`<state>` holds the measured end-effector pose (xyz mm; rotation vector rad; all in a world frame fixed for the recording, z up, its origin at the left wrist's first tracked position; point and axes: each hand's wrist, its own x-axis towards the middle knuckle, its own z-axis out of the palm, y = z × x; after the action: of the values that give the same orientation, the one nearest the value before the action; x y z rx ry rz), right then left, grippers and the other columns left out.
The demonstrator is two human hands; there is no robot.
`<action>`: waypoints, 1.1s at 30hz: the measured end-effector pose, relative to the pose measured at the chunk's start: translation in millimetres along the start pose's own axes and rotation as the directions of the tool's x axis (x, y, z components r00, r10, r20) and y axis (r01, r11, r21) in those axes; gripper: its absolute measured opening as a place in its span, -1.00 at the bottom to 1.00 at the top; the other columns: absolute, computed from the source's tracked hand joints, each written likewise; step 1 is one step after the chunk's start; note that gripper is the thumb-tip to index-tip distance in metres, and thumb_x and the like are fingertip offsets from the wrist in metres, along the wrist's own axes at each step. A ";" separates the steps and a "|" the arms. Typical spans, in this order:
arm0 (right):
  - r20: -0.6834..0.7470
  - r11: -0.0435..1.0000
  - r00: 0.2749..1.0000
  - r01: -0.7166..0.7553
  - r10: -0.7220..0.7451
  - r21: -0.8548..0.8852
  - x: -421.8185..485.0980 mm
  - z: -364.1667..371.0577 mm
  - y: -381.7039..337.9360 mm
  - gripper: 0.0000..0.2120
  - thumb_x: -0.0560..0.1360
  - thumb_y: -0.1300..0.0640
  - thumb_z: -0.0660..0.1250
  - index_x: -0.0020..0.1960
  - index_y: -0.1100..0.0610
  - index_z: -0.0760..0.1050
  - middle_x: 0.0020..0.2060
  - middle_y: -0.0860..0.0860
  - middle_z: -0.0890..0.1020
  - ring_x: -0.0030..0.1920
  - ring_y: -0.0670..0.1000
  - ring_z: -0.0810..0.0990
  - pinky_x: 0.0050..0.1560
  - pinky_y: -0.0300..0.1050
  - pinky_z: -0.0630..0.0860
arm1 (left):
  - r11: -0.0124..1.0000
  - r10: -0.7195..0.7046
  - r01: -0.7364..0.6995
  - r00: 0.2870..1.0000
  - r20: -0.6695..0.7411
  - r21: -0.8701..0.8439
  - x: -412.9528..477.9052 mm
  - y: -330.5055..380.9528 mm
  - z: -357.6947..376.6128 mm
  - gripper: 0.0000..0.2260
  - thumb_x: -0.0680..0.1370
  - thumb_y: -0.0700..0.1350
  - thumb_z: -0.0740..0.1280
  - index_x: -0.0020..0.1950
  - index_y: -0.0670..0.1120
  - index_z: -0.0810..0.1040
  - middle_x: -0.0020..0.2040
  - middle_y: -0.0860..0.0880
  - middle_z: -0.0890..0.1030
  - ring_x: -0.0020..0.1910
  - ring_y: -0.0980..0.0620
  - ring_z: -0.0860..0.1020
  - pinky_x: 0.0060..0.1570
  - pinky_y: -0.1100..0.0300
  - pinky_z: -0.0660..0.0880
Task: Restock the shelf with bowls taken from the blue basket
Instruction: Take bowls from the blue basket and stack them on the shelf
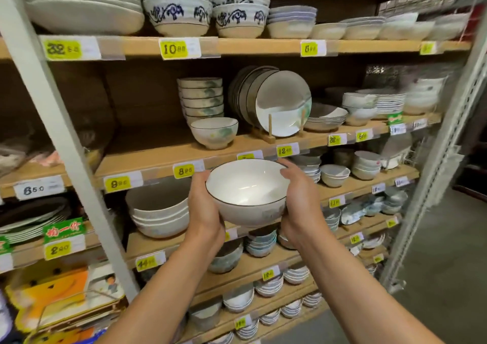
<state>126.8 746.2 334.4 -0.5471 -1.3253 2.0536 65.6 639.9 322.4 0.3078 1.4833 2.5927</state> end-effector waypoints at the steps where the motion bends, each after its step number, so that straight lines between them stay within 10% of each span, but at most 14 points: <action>1: 0.003 1.000 1.000 0.000 0.000 0.013 7.2 1.0 -3.7 -0.68 0.54 0.25 0.09 0.07 0.02 0.57 0.10 0.10 0.62 0.12 0.17 0.58 0.07 0.08 0.53 | 1.000 -0.004 0.004 1.000 0.008 -0.002 6.4 0.1 3.9 -0.60 0.60 -0.07 0.09 -0.36 0.01 0.58 -0.36 0.07 0.67 -0.41 0.15 0.63 -0.51 0.36 0.46; 22: 0.096 0.994 0.995 0.011 -0.022 0.108 177.8 111.2 -32.9 -0.67 0.55 0.24 0.14 0.23 0.10 0.55 0.11 0.07 0.60 0.03 0.09 0.61 -0.20 -0.11 0.60 | 0.990 0.086 -0.101 0.986 0.141 0.100 213.0 40.6 30.5 -0.60 0.56 -0.09 0.11 -0.38 -0.01 0.62 -0.43 0.07 0.64 -0.46 0.13 0.62 -0.53 0.31 0.45; 26: 0.141 0.993 0.990 -0.021 0.005 0.115 207.3 126.9 -38.4 -0.66 0.54 0.26 0.14 0.25 0.12 0.52 0.07 0.11 0.63 0.05 0.15 0.62 0.00 0.04 0.58 | 0.980 0.071 -0.092 0.990 0.125 0.177 241.0 51.6 36.5 -0.75 0.51 -0.10 0.13 -0.02 -0.14 0.57 -0.30 -0.02 0.68 -0.31 0.03 0.64 -0.41 0.25 0.52; 33: 0.199 0.993 0.975 -0.107 0.097 0.043 254.2 151.6 -31.8 -0.78 0.50 0.25 0.18 0.05 0.12 0.55 -0.12 0.11 0.68 -0.15 0.10 0.66 -0.21 -0.06 0.63 | 0.957 0.132 -0.114 0.990 -0.050 0.267 281.0 47.2 35.1 -0.79 0.51 -0.16 0.12 -0.21 -0.06 0.53 -0.22 -0.04 0.63 -0.09 -0.06 0.56 -0.08 0.07 0.47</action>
<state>-143.5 833.7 423.2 -0.4043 -1.3743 2.2691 -199.1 707.2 410.8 0.3548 1.8966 2.5180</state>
